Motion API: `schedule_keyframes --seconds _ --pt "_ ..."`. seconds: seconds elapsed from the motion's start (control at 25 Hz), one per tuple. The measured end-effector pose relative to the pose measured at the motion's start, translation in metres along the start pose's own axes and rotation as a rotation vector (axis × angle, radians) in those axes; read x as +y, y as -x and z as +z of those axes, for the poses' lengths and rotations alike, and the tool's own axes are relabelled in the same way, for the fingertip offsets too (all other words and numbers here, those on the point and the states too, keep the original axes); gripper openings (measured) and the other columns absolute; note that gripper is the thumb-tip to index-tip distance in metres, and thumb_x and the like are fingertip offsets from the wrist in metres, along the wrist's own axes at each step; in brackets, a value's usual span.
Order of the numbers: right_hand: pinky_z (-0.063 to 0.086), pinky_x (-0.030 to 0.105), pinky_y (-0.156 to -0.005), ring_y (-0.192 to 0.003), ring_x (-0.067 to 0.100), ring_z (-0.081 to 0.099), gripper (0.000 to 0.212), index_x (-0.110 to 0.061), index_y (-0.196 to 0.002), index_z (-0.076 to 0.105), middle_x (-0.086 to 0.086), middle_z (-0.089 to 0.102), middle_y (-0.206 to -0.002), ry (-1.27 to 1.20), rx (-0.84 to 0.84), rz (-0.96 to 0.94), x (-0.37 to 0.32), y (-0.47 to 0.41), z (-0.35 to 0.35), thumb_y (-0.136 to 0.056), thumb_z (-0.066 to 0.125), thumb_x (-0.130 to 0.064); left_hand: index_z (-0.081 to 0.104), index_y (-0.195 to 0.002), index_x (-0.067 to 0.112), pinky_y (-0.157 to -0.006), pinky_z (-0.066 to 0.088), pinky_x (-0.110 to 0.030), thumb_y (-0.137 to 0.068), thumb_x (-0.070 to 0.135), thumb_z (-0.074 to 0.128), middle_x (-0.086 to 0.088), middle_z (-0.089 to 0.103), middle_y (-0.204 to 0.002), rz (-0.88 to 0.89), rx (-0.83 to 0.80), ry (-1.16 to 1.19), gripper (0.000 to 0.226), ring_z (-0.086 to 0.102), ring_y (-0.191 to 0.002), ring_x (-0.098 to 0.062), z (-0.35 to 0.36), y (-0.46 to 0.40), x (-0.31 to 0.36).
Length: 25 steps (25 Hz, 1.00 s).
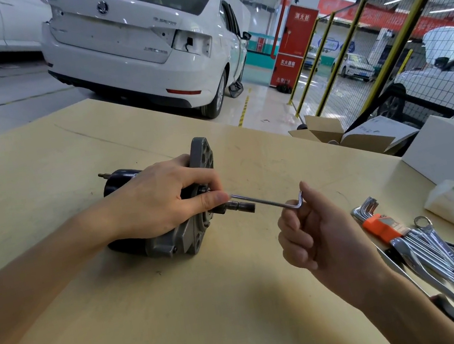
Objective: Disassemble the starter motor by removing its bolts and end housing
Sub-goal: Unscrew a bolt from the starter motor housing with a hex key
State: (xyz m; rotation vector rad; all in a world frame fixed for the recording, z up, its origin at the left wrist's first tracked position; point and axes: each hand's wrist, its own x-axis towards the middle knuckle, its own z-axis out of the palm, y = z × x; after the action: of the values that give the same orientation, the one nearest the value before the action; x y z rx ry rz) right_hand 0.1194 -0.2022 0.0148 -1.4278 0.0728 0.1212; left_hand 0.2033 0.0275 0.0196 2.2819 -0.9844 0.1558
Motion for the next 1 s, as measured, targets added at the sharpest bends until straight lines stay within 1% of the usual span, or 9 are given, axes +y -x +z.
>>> schedule_keyframes --seconds 0.16,0.2,0.28,0.44,0.56,0.68,0.8,0.92,1.0 --pt "0.035 0.023 -0.042 -0.041 0.016 0.048 0.049 -0.013 -0.062 0.050 0.000 0.045 -0.044 0.686 0.161 -0.418 0.008 0.004 -0.001 -0.093 0.044 -0.051 0.060 -0.087 0.051 -0.072 0.036 -0.019 -0.079 0.074 0.041 0.015 0.051 -0.090 0.005 -0.014 -0.014 0.031 0.051 -0.088 0.000 0.000 0.000 -0.001" --pt "0.036 0.025 -0.042 -0.040 0.017 0.049 0.047 -0.016 -0.064 0.052 0.001 0.048 -0.043 0.783 0.182 -0.484 0.009 0.004 -0.002 -0.092 0.043 -0.052 0.060 -0.088 0.051 -0.072 0.036 -0.019 -0.079 0.074 0.041 0.016 0.051 -0.090 0.004 -0.014 -0.011 0.031 0.051 -0.088 0.001 0.000 0.000 -0.001" --pt "0.036 0.029 -0.043 -0.039 0.020 0.049 0.043 -0.021 -0.067 0.052 0.002 0.051 -0.043 0.845 0.201 -0.554 0.010 0.004 -0.003 -0.092 0.039 -0.054 0.061 -0.089 0.051 -0.074 0.038 -0.021 -0.079 0.074 0.041 0.017 0.051 -0.091 0.004 -0.009 0.007 0.032 0.052 -0.088 0.000 0.001 0.000 0.000" --pt "0.037 0.023 -0.047 -0.041 0.014 0.050 0.049 -0.022 -0.068 0.055 0.007 0.054 -0.048 0.829 0.207 -0.584 0.013 0.004 -0.001 -0.096 0.036 -0.058 0.061 -0.081 0.053 -0.079 0.043 -0.025 -0.082 0.071 0.041 0.016 0.050 -0.090 0.007 -0.015 0.044 0.027 0.053 -0.087 -0.002 0.000 0.001 0.001" --pt "0.041 0.028 -0.047 -0.047 0.022 0.053 0.066 -0.015 -0.068 0.058 0.006 0.052 -0.050 0.562 0.029 -0.412 0.010 0.006 0.002 -0.093 0.029 -0.068 0.058 -0.077 0.055 -0.073 0.038 -0.021 -0.083 0.070 0.041 0.021 0.048 -0.091 0.014 -0.023 0.025 0.023 0.053 -0.086 -0.001 -0.001 0.001 0.002" --pt "0.039 0.028 -0.046 -0.043 0.021 0.050 0.065 -0.012 -0.058 0.044 0.005 0.039 -0.047 0.390 -0.060 -0.269 0.004 0.007 0.002 -0.087 0.031 -0.069 0.057 -0.077 0.057 -0.072 0.036 -0.020 -0.082 0.072 0.039 0.026 0.047 -0.093 0.014 -0.023 0.009 0.024 0.052 -0.087 0.001 -0.001 0.000 0.002" --pt "0.033 0.032 -0.047 -0.040 0.020 0.044 0.058 -0.011 -0.057 0.034 0.005 0.030 -0.047 0.295 -0.080 -0.207 0.001 0.007 0.000 -0.082 0.048 -0.061 0.057 -0.078 0.056 -0.072 0.036 -0.017 -0.081 0.073 0.038 0.022 0.048 -0.092 0.010 -0.023 0.018 0.026 0.052 -0.087 0.002 -0.001 0.001 0.001" --pt "0.032 0.028 -0.042 -0.042 0.020 0.044 0.040 -0.011 -0.059 0.044 0.006 0.035 -0.052 0.249 -0.088 -0.225 0.000 0.007 -0.001 -0.084 0.054 -0.040 0.057 -0.078 0.056 -0.070 0.033 -0.015 -0.079 0.075 0.036 0.017 0.048 -0.088 0.007 -0.019 0.000 0.028 0.051 -0.087 0.003 -0.001 0.000 0.000" --pt "0.034 0.027 -0.041 -0.044 0.021 0.046 0.027 -0.008 -0.064 0.051 0.008 0.040 -0.056 0.245 -0.080 -0.262 0.000 0.006 0.000 -0.085 0.048 -0.025 0.056 -0.078 0.055 -0.069 0.032 -0.013 -0.079 0.075 0.036 0.020 0.048 -0.089 0.006 -0.016 -0.011 0.028 0.051 -0.088 0.004 -0.001 0.000 0.000"
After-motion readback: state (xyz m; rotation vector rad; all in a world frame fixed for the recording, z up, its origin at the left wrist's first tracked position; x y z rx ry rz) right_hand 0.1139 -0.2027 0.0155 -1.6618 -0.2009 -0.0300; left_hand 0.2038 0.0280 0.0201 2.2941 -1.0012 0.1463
